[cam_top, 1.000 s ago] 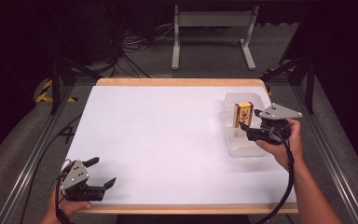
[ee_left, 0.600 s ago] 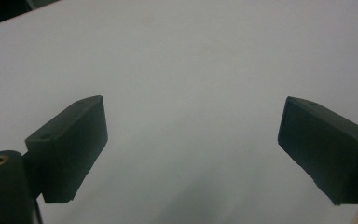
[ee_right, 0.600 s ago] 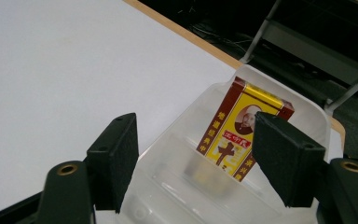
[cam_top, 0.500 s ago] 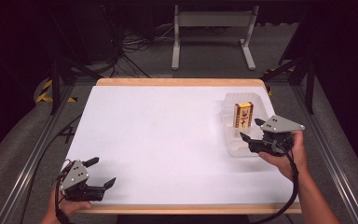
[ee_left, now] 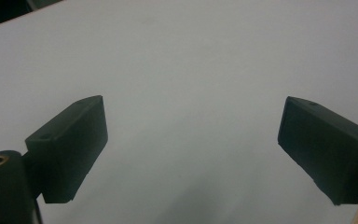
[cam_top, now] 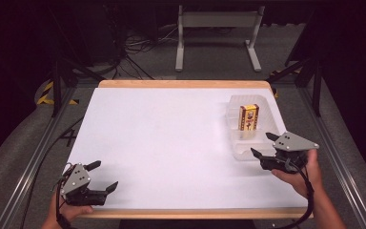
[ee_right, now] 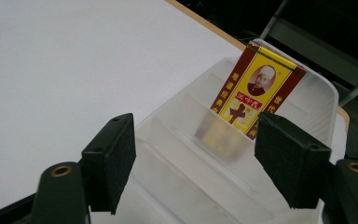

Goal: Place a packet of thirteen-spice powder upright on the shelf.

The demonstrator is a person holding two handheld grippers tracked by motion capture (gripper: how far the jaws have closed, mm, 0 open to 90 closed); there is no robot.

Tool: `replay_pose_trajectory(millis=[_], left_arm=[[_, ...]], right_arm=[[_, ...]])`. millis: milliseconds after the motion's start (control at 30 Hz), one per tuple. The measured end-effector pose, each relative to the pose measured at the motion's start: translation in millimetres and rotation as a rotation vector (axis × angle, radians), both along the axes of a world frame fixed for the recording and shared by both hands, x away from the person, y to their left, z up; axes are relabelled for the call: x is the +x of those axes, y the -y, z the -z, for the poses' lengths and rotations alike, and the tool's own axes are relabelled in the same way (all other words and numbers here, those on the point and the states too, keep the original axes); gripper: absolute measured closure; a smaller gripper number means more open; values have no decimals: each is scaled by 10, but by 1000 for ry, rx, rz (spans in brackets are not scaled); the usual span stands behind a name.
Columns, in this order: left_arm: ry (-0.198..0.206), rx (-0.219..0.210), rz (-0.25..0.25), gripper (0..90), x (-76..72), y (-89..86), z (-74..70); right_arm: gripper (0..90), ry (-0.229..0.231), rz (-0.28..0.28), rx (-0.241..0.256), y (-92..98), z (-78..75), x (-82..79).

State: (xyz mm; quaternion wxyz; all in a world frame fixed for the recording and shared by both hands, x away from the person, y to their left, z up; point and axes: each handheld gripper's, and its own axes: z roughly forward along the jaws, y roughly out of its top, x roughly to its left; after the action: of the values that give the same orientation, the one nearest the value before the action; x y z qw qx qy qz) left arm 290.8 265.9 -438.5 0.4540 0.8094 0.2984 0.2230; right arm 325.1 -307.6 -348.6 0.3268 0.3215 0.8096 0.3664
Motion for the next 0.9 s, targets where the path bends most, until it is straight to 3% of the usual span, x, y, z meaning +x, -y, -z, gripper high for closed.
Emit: replay_pose_trajectory(millis=[533, 700, 900], left_arm=[[-2, 1, 2, 90, 4, 0, 2], [-4, 2, 7, 90, 10, 7, 4], [-7, 0, 8, 90, 15, 7, 5]], right_arm=[[261, -11, -13, -22, 130, 227, -173], [240, -20, 9, -42, 229, 374, -218], [225, -34, 38, -24, 346, 500, -246]])
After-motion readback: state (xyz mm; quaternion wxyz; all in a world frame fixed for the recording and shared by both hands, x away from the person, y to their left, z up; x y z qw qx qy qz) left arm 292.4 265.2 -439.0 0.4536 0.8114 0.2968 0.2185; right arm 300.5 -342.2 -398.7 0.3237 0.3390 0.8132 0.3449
